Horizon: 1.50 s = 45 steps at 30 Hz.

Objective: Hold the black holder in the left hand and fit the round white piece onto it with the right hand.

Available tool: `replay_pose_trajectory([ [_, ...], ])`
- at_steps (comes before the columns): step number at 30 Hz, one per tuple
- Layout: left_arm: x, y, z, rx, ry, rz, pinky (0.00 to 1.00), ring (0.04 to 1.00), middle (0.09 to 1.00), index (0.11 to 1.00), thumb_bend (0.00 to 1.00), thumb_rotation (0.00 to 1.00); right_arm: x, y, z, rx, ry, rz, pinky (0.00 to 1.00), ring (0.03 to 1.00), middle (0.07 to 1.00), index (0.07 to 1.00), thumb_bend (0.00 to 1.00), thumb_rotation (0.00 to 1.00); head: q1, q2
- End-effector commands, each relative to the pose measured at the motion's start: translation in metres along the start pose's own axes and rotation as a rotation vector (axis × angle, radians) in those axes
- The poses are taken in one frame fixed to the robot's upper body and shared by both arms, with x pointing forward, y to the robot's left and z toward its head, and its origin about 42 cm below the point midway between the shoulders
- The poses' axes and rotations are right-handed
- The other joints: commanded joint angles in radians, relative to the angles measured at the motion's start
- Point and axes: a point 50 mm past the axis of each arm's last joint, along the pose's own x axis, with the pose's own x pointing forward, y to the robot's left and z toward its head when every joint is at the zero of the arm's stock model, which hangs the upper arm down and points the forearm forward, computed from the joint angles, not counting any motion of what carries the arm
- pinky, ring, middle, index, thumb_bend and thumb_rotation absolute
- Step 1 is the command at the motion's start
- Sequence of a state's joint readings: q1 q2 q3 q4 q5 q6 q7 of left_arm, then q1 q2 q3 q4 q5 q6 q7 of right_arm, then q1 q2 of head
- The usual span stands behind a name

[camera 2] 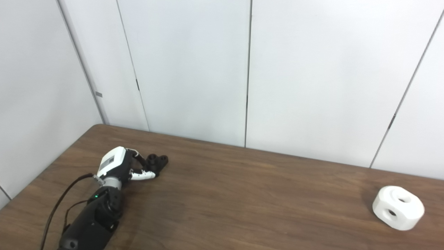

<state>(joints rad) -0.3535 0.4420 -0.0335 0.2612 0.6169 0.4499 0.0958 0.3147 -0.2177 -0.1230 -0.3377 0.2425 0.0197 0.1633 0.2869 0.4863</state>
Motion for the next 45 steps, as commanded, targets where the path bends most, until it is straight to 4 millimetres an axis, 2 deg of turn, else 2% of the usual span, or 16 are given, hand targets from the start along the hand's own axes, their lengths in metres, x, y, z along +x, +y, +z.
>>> replay_pose_trajectory([
  [1,0.006,0.022,0.010,-0.004,-0.057,0.058,0.88,0.871,0.774,0.487,0.51,0.05,-0.002,-0.002,0.007,-0.022,-0.018,0.002,1.00,0.990,0.981,0.973,0.67,1.00,0.000,0.002],
  [11,-0.007,0.021,0.017,-0.040,-0.090,0.031,0.85,0.863,0.771,0.487,0.51,0.05,0.000,0.001,0.008,-0.021,-0.024,0.010,0.98,0.982,0.973,0.969,0.66,1.00,-0.023,0.005],
  [19,-0.041,0.005,0.033,-0.047,-0.166,-0.016,0.85,0.866,0.778,0.488,0.51,0.05,0.003,0.004,0.007,-0.018,-0.020,0.010,0.96,0.973,0.965,0.957,0.68,1.00,-0.037,0.010],
  [23,-0.057,-0.002,0.040,-0.045,-0.226,-0.045,0.83,0.865,0.769,0.489,0.51,0.05,0.005,0.005,0.008,-0.004,-0.026,0.016,0.98,0.981,0.972,0.960,0.66,1.00,-0.046,0.014],
  [25,-0.065,-0.005,0.044,-0.045,-0.256,-0.064,0.82,0.864,0.769,0.489,0.51,0.05,0.007,0.006,0.008,-0.011,-0.041,0.028,0.98,0.990,0.984,0.973,0.70,1.00,-0.052,0.019],
  [29,-0.086,-0.010,0.054,-0.051,-0.330,-0.112,0.85,0.868,0.775,0.490,0.51,0.05,0.008,0.007,0.010,-0.013,-0.053,0.040,0.97,0.983,0.986,0.974,0.74,1.00,-0.073,0.033],
  [35,-0.116,-0.019,0.070,-0.052,-0.425,-0.174,0.86,0.862,0.778,0.490,0.51,0.06,0.011,0.013,0.015,-0.017,-0.059,0.037,0.95,0.976,0.979,0.969,0.72,1.00,-0.109,0.056],
  [39,-0.146,-0.026,0.083,-0.036,-0.527,-0.232,0.88,0.851,0.781,0.489,0.51,0.06,0.013,0.016,0.017,-0.021,-0.060,0.029,0.94,0.961,0.963,0.957,0.71,1.00,-0.131,0.074],
  [45,-0.184,-0.037,0.087,-0.016,-0.622,-0.301,0.96,0.853,0.772,0.488,0.51,0.06,0.016,0.021,0.023,-0.008,-0.070,0.024,0.91,0.939,0.945,0.953,0.73,1.00,-0.156,0.114],
])
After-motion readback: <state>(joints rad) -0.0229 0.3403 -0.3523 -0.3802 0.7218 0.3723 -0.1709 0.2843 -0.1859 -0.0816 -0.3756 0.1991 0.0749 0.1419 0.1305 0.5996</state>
